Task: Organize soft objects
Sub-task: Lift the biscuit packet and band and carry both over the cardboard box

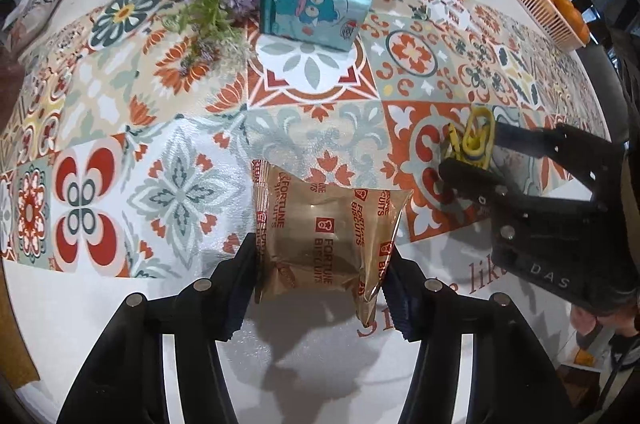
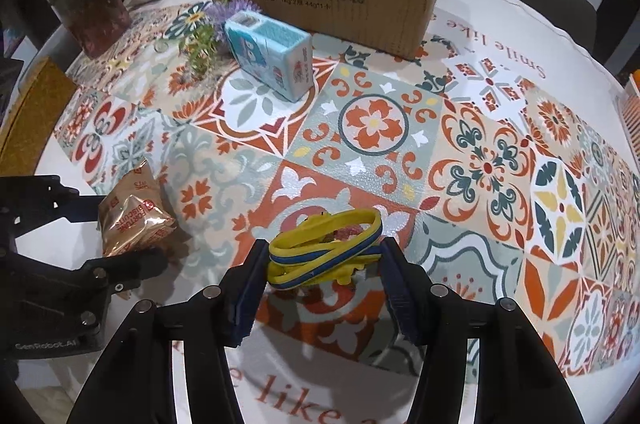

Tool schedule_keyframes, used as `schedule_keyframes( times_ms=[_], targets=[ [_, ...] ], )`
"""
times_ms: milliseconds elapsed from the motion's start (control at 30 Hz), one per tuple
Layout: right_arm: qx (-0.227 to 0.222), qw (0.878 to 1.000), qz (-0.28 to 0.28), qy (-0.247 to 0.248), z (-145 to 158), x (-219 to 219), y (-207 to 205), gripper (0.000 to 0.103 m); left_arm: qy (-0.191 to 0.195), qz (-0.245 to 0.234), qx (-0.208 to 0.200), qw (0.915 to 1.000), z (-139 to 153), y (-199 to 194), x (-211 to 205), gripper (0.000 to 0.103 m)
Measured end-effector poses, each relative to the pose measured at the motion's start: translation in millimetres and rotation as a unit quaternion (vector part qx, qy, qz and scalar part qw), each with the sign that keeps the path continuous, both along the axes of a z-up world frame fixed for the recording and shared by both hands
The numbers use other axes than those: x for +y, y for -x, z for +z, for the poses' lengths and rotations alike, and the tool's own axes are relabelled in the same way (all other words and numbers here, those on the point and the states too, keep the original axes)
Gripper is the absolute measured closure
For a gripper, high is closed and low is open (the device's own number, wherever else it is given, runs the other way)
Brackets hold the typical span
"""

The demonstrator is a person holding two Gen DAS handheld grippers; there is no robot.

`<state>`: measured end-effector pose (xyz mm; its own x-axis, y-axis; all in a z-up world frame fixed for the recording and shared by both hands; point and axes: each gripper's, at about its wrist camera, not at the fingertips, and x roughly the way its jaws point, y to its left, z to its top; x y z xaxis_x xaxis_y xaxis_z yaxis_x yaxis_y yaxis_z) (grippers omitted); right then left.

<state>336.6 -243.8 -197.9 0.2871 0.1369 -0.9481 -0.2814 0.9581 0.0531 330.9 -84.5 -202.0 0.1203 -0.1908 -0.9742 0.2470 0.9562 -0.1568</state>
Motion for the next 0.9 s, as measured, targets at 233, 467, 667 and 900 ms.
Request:
schedule_keyframes(
  times_ms=[233,467,667,900],
  targets=[
    [-0.029,0.999,-0.029,-0.016,24,-3,9,0.046,0.001,0.012,-0.045,0.9989,27,0,2,0.048],
    [-0.069,0.996,-0.05,-0.03,54,3,12,0.046,0.005,0.015,-0.095,0.9953,60,-1,4,0.048],
    [-0.101,0.993,-0.058,-0.035,79,6,13,0.046,0.011,0.017,-0.131,0.9912,85,-3,8,0.048],
    [-0.137,0.987,-0.066,-0.045,107,10,11,0.046,0.022,0.02,-0.172,0.9846,115,-7,12,0.048]
  ],
)
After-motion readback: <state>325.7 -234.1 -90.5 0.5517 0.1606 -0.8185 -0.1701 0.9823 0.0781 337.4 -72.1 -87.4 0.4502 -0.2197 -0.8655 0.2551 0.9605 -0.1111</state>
